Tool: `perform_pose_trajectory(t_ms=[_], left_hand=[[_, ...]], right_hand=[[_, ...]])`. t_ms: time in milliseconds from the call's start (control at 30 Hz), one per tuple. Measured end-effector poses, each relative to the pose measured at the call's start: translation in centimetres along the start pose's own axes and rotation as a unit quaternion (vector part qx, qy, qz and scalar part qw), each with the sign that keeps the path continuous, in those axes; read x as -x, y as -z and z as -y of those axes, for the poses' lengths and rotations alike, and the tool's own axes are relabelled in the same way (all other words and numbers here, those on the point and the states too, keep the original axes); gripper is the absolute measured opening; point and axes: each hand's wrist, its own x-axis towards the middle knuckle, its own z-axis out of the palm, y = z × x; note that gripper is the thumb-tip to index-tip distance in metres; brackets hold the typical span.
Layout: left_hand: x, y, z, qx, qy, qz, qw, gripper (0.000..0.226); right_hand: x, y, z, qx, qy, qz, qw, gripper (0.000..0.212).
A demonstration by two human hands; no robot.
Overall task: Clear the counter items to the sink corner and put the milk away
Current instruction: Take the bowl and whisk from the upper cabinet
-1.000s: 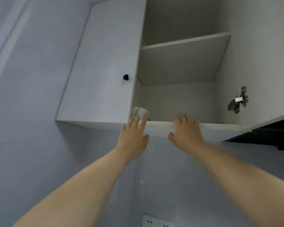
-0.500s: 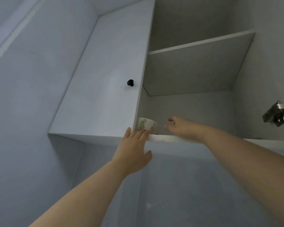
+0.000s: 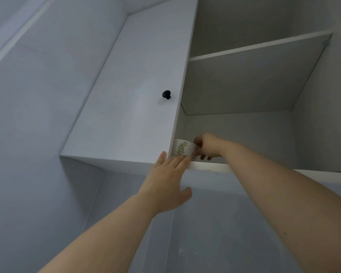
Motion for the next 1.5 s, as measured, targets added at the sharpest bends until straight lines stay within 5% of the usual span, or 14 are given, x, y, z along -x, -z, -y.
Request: perform_pose_trajectory(t_ms=[167, 500, 600, 700, 867, 1067, 1500], left_hand=[[0.2, 0.0, 0.1, -0.008, 0.009, 0.006, 1.000, 0.071], [-0.6, 2.7, -1.0, -0.062, 0.015, 0.035, 0.997, 0.070], [-2.5, 2.9, -3.2, 0.087, 0.086, 0.012, 0.992, 0.050], [-6.5, 2.8, -5.0, 0.374, 0.272, -0.007, 0.887, 0.050], [-10.9, 4.0, -6.8, 0.695, 0.407, 0.052, 0.591, 0.057], [-11.5, 3.6, -5.1, 0.732, 0.418, 0.135, 0.521, 0.054], [-10.8, 4.3, -6.9, 0.687, 0.433, 0.067, 0.579, 0.029]], right_hand=[[0.5, -0.1, -0.6, -0.003, 0.012, -0.075, 0.997, 0.030], [6.4, 4.2, -4.6, 0.064, 0.017, -0.248, 0.967, 0.004], [8.2, 4.7, -6.0, 0.060, 0.023, -0.273, 0.960, 0.006], [9.5, 5.1, -6.7, 0.045, 0.034, -0.280, 0.958, 0.005], [10.1, 5.1, -6.8, 0.066, 0.059, -0.284, 0.955, 0.009], [10.2, 4.8, -6.9, 0.061, 0.105, -0.280, 0.952, 0.014], [9.4, 4.8, -7.6, 0.105, 0.062, -0.247, 0.961, 0.031]])
